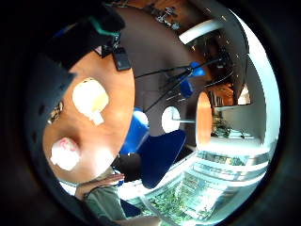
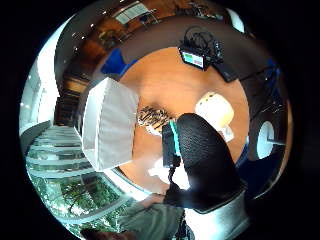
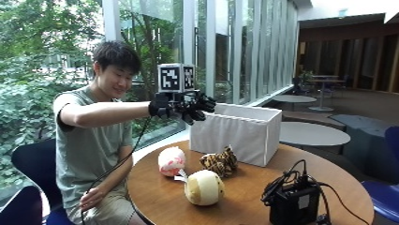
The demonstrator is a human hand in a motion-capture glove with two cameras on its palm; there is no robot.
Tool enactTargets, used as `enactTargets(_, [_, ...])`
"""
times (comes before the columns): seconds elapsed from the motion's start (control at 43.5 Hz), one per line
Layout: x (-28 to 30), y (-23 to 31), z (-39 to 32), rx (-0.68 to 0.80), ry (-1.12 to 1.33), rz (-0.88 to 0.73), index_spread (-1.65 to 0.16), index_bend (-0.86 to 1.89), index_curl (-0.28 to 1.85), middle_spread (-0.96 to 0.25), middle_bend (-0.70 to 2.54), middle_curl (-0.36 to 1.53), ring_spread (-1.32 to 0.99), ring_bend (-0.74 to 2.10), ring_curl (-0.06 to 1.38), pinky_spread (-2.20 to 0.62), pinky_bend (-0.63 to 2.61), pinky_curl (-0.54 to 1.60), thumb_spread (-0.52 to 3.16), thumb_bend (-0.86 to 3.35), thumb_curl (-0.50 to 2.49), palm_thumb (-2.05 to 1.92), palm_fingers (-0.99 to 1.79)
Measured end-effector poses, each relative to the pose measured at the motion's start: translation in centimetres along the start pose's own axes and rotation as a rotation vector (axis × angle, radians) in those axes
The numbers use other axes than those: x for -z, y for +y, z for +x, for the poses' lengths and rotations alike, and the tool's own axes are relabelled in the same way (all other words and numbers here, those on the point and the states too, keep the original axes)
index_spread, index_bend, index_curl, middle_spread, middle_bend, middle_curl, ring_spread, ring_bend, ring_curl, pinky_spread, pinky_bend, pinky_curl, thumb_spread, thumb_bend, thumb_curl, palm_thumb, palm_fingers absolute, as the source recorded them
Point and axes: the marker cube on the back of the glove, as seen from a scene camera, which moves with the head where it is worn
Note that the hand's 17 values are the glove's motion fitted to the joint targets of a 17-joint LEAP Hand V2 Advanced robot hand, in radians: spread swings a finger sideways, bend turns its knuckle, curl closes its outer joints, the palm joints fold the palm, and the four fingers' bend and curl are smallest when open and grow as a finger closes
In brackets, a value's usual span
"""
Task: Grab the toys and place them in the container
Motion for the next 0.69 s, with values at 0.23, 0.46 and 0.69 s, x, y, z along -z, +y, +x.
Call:
enactTargets(0.23, [-3.6, -2.5, 0.2, 0.02, -0.02, -0.056, -0.16, 0.0, 0.0, 0.01, 0.13, 0.06, 0.02, 0.51, 0.13, 0.02, 0.99, 0.29, 0.98, 0.01, 0.09, 0.01, -0.17])
enactTargets(0.46, [-9.9, -4.0, 0.4, 0.002, -0.043, -0.189, -0.2, 0.04, 0.03, 0.03, 0.13, 0.11, 0.04, 0.51, 0.16, 0.03, 1.08, 0.34, 1.17, -0.01, 0.16, 0.01, -0.3])
enactTargets(0.69, [-18.2, -4.1, 0.6, -0.047, -0.054, -0.371, -0.2, 0.02, 0.05, 0.07, 0.12, 0.14, 0.05, 0.53, 0.18, 0.05, 1.11, 0.35, 1.22, -0.01, 0.22, 0.03, -0.29])
